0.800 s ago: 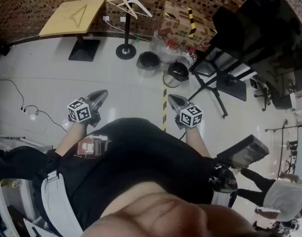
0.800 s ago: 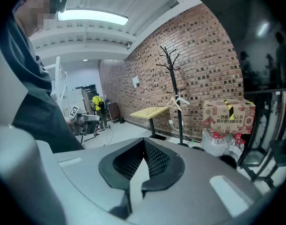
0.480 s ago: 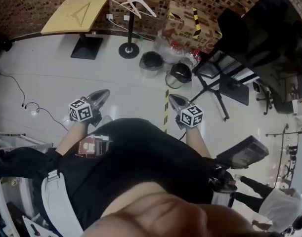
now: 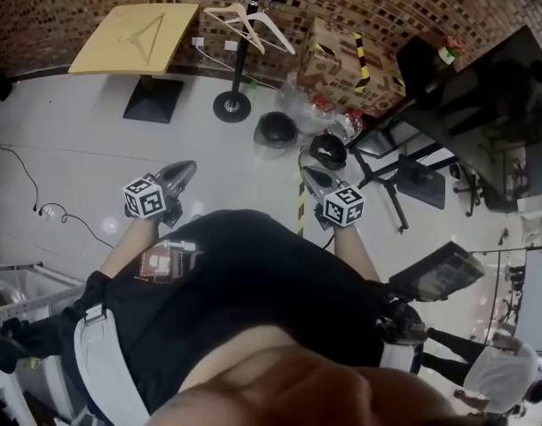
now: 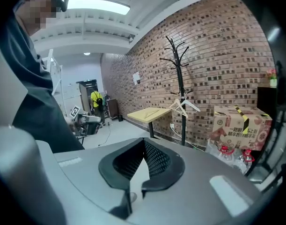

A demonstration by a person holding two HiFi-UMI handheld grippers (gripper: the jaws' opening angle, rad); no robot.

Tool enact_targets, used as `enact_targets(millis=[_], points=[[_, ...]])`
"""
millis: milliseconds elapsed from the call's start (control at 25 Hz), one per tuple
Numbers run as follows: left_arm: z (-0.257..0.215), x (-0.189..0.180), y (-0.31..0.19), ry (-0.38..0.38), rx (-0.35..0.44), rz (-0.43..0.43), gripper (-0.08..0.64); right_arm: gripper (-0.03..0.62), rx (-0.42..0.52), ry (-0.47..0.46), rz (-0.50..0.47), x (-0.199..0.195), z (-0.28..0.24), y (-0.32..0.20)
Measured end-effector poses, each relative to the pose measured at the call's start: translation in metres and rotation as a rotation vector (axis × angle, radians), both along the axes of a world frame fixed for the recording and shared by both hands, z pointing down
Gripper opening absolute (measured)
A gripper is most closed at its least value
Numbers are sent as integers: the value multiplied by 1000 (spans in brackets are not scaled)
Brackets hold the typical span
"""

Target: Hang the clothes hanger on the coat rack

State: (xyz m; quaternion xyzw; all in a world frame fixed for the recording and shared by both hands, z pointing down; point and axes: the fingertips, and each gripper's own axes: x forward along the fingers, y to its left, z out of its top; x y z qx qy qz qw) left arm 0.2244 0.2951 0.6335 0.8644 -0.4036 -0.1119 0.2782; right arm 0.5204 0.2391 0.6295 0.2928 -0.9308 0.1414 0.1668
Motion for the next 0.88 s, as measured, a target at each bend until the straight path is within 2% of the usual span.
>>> enact_targets(millis=[240, 440, 680, 880], points=[[-27, -87, -81, -20, 38, 14, 0, 14, 17, -17, 34, -78, -28, -76], [-31, -161, -119, -13, 34, -15, 0, 14, 20, -22, 36, -142, -36, -120], [-20, -215, -148, -4, 10, -81, 0, 14, 7, -14, -9, -195, -32, -168], [-16, -241, -170, -5, -15, -143, 0, 14, -10, -30, -62, -227, -28, -216]])
